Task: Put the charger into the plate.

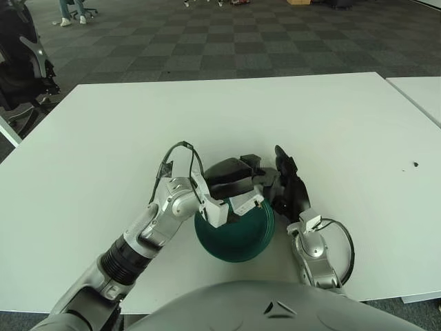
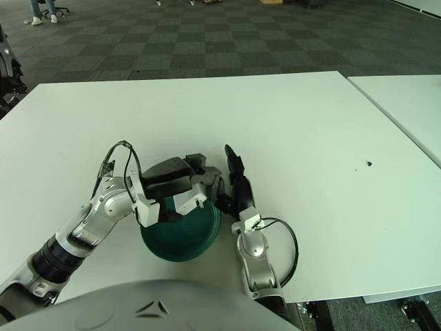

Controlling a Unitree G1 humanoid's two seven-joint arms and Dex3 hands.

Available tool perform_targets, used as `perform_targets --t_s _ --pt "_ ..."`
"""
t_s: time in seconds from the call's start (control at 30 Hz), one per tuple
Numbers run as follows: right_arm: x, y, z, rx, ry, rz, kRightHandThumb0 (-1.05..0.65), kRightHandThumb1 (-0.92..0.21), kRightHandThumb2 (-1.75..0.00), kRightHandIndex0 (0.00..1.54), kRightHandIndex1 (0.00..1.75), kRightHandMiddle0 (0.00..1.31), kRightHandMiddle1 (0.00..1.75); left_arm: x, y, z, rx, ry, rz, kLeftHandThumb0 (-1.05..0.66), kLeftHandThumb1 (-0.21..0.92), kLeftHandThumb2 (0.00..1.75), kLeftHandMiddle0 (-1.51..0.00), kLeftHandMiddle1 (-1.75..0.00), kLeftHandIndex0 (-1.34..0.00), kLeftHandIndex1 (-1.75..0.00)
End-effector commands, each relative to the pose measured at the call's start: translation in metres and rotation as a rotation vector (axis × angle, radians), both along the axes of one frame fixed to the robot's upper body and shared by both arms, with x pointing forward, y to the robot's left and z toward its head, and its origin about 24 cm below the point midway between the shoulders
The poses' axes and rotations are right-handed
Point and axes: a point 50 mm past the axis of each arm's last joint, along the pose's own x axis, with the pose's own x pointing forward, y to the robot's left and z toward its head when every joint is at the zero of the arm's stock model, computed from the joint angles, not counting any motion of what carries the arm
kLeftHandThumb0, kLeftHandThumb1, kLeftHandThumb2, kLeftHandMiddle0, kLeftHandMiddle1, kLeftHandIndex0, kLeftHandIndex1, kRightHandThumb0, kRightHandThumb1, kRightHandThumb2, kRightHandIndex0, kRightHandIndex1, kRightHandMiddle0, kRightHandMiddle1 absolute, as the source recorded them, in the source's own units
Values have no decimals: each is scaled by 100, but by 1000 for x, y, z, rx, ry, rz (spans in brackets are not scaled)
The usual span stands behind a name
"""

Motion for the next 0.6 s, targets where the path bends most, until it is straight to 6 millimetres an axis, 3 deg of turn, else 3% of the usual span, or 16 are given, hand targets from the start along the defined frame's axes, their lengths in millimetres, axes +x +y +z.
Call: perform_targets --t_s 0.0,0.2,0.57 --pt "-21 -11 -36 -33 178 19 -90 -92 -99 9 2 0 33 3 0 -8 63 21 -23 0 2 161 -85 -162 -63 -175" --pt "-22 -11 -36 77 201 24 -89 -92 -101 13 3 0 39 -5 -3 -26 63 103 -38 0 3 161 -85 -162 -63 -175" --pt "-19 -11 -39 92 183 4 -89 -92 -101 23 5 0 49 -8 -3 -34 68 115 -76 0 8 157 -78 -168 -58 -175"
